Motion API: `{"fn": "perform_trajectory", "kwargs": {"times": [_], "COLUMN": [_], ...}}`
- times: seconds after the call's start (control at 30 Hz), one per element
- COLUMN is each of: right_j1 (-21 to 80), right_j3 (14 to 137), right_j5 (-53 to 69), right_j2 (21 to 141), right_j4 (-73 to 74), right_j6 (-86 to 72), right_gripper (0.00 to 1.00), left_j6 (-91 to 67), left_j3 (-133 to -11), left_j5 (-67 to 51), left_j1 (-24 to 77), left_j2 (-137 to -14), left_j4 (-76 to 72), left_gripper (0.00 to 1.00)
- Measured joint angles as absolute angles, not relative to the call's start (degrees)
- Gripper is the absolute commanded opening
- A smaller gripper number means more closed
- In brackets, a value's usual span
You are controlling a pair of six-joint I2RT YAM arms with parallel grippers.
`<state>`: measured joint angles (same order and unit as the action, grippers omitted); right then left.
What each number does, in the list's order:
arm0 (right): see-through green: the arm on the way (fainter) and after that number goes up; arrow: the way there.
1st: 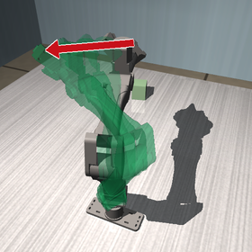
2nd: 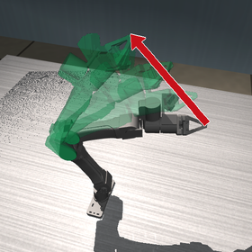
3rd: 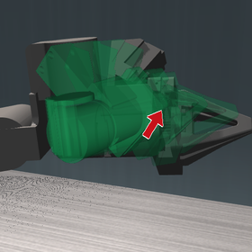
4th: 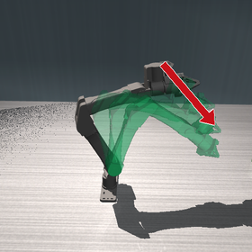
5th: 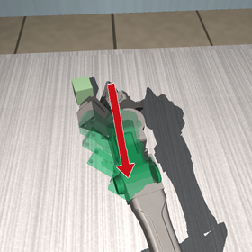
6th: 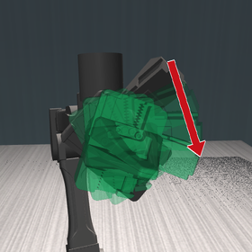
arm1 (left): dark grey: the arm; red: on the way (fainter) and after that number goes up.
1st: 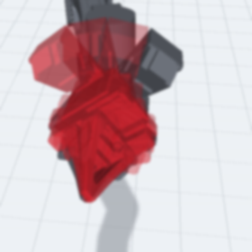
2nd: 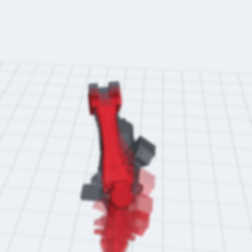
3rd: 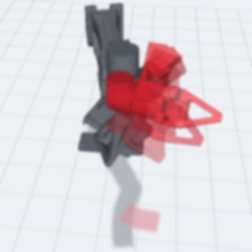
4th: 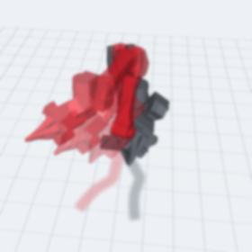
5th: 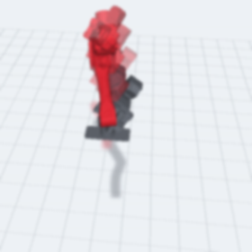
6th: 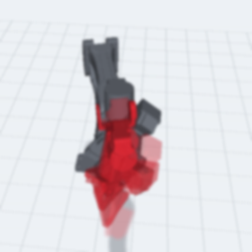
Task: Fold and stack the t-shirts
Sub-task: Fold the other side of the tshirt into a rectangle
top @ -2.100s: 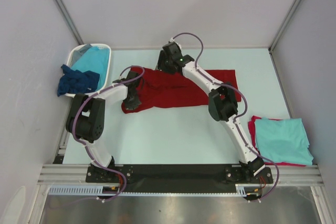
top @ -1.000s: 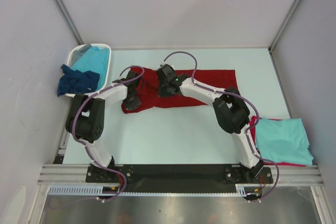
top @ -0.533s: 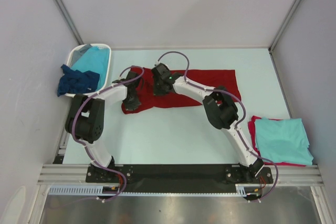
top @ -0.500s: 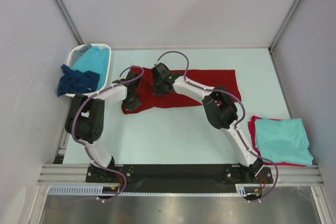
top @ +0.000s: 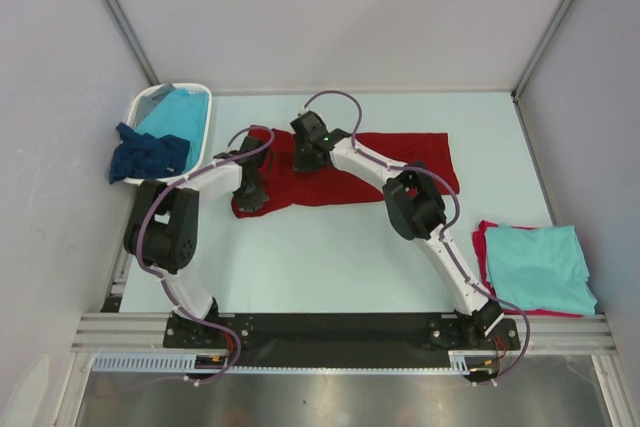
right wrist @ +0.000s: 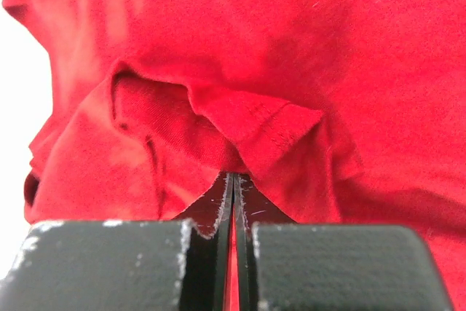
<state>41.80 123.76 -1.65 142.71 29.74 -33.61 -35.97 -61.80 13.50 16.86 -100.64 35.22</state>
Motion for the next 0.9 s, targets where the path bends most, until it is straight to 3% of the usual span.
{"fn": "perform_trajectory", "kwargs": {"times": [0.7,0.73,0.77,0.9], "right_j1": [38.22,38.22,38.22,37.91], "right_j3": [126.13,126.13,126.13,126.34], "right_j5": [-3.07,-3.25,-3.49,-4.16], "right_j2": [144.75,144.75,144.75,144.86], "right_j4": [26.0,25.69,25.23,24.16], "right_j6": [-34.04,-34.04,-34.06,-34.81], "right_gripper": [0.0,0.04,0.16,0.36], "left_j6": [-35.94,-35.92,-35.92,-35.94], "left_j3": [-61.8,-61.8,-61.8,-61.76], "left_j5": [13.28,13.28,13.28,13.28], "left_j1": [16.86,16.86,16.86,16.86], "left_j2": [-100.64,-100.64,-100.64,-100.64], "left_j4": [35.24,35.24,35.24,35.2], "left_gripper": [0.0,0.0,0.0,0.0]}}
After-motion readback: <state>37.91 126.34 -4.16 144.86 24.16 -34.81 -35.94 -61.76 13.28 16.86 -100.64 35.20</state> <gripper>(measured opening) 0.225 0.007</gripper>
